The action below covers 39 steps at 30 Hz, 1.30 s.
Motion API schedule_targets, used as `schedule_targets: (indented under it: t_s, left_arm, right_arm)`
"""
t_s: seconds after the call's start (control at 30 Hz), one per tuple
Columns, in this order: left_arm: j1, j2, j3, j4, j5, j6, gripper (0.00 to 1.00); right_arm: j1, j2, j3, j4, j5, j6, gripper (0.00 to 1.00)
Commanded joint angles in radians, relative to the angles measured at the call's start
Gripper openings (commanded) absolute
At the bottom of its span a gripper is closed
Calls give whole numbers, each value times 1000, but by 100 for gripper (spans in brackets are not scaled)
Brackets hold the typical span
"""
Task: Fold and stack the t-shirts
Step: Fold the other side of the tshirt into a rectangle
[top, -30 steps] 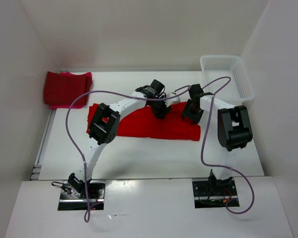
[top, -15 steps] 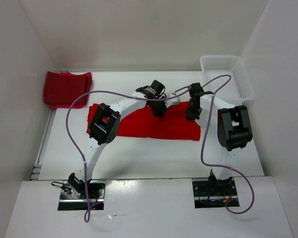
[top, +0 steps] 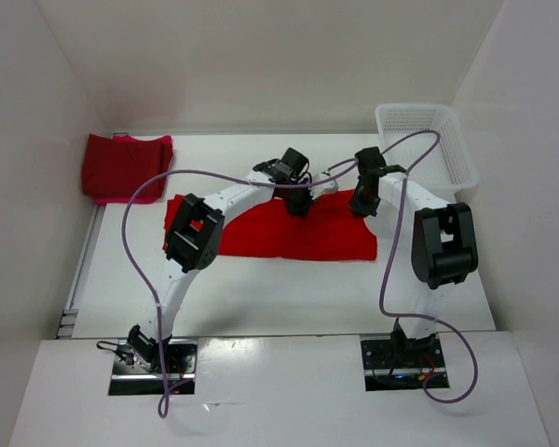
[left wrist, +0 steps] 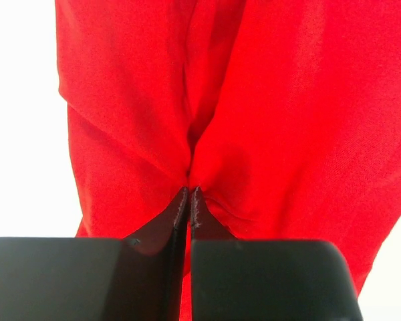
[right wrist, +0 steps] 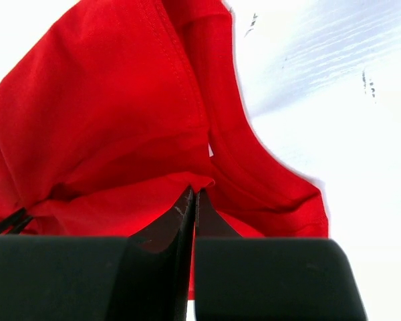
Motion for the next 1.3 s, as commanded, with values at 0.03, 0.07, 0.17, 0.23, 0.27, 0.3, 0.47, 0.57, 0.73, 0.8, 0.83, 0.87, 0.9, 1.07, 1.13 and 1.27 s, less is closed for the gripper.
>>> schedule_targets:
  t_s: [0.03,0.07,0.17,0.23,0.27,0.3,0.47,0.57,0.73,0.8,0.83,0.87,0.9,1.07,1.13,1.27]
  left_arm:
    - [2,-77,56,6,11,-15,4]
    - [2,-77,56,6,-1,-26,4]
    - [11,-86,80,6,-1,-35,4]
    - [11,-86,81,6,-1,-35,4]
    - [11,-86,81,15,-10,-35,4]
    - [11,-86,81,15,-10,-35,4]
    - [20,-62,81,24,-57,-35,4]
    - [20,-37,71,52,-99,-35,4]
    - [20,16,122,46,-187,-67,54]
    - [20,1,122,34,-176,-81,71]
    - [20,-29,122,34,-167,-93,74]
    - [31,-49,122,34,-154,-102,76]
    - [31,-92,111,34,-154,-115,79]
    - [127,-239,102,-75,-107,-156,85]
    - [211,-293,-3,-85,-107,-145,86]
    - [324,-474,-253,-85,-205,-90,86]
  right_arm:
    - [-7,-53,61,-10,57,-16,0]
    - [-7,-53,71,-10,57,-16,0]
    - [-7,-43,91,9,66,-16,0]
    - [-7,-34,91,20,75,-16,0]
    - [-7,-21,91,29,75,-16,0]
    - [-7,-21,100,29,75,-16,0]
    - [-7,19,100,68,75,-5,0]
    - [-7,78,130,80,84,-5,0]
    - [-7,109,181,56,84,-5,66]
    - [-7,73,169,56,84,-5,73]
    - [-7,27,160,65,84,-5,74]
    - [2,0,160,65,84,-5,74]
    - [2,-26,146,65,84,-5,74]
    - [2,-219,26,-9,117,91,74]
    - [2,-268,-48,-29,117,122,76]
    - [2,-296,-171,-41,126,177,80]
